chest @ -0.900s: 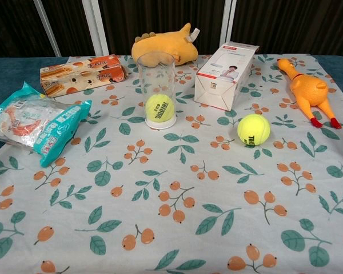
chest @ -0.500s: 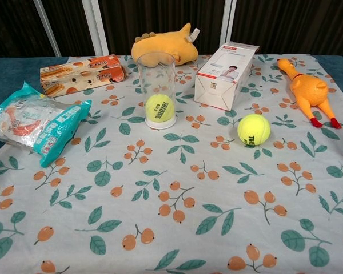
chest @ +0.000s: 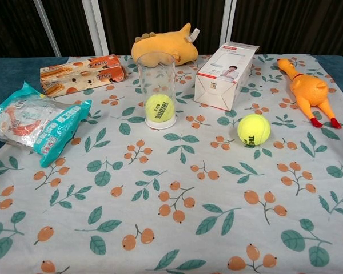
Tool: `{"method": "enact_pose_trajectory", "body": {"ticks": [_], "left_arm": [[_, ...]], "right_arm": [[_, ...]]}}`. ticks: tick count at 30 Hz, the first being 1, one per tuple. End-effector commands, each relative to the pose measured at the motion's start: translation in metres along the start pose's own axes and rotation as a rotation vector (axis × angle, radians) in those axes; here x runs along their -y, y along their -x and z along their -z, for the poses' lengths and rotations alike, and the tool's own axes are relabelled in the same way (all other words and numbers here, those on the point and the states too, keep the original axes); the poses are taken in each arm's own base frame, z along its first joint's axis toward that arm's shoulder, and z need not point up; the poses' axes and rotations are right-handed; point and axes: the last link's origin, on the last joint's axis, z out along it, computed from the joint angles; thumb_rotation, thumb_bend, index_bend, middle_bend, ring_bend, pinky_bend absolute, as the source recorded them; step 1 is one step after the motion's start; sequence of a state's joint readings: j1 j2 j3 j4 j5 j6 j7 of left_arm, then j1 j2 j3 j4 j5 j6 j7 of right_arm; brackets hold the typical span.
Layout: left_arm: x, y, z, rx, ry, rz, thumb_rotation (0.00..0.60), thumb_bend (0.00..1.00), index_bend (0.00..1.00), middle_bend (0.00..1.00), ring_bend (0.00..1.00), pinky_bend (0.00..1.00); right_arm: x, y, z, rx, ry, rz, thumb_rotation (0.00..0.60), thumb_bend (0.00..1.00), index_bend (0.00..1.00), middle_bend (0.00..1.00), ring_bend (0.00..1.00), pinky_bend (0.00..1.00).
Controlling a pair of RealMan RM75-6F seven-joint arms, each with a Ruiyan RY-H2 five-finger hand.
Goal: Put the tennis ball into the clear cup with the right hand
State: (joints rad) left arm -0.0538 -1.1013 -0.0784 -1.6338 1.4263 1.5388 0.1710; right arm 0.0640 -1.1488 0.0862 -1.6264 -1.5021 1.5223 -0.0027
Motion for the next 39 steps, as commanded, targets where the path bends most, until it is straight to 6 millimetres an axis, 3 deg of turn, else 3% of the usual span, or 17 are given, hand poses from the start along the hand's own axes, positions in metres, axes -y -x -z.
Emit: {"method": "enact_pose_trajectory", "body": {"ticks": [1, 15, 23, 32, 39], "left_arm": [[0.001, -0.002, 0.001, -0.008, -0.003, 0.002, 0.6, 0.0, 0.06, 0.0, 0.0, 0.06], [0.001, -0.001, 0.001, -0.007, -0.008, -0.003, 0.6, 0.0, 0.06, 0.0, 0.0, 0.06], [0.002, 0.001, -0.002, 0.001, -0.013, -0.007, 0.6, 0.0, 0.06, 0.0, 0.0, 0.06], [0.003, 0.002, -0.004, 0.009, -0.018, -0.006, 0.6, 0.0, 0.06, 0.0, 0.0, 0.06], [0.004, 0.002, -0.004, 0.007, -0.026, -0.002, 0.6, 0.0, 0.06, 0.0, 0.0, 0.06]], "right_arm": [[0.007, 0.004, 0.0, 0.055, -0.01, -0.075, 0.6, 0.24, 0.13, 0.13, 0.11, 0.0], [0.051, 0.022, -0.057, 0.222, -0.105, -0.063, 0.6, 0.2, 0.09, 0.03, 0.03, 0.0], [0.089, 0.051, -0.092, 0.324, -0.152, -0.062, 0.6, 0.19, 0.09, 0.02, 0.03, 0.0], [0.12, 0.084, -0.113, 0.376, -0.172, -0.083, 0.6, 0.2, 0.09, 0.03, 0.03, 0.0], [0.138, 0.107, -0.123, 0.407, -0.177, -0.094, 0.6, 0.2, 0.09, 0.04, 0.1, 0.0]]}}
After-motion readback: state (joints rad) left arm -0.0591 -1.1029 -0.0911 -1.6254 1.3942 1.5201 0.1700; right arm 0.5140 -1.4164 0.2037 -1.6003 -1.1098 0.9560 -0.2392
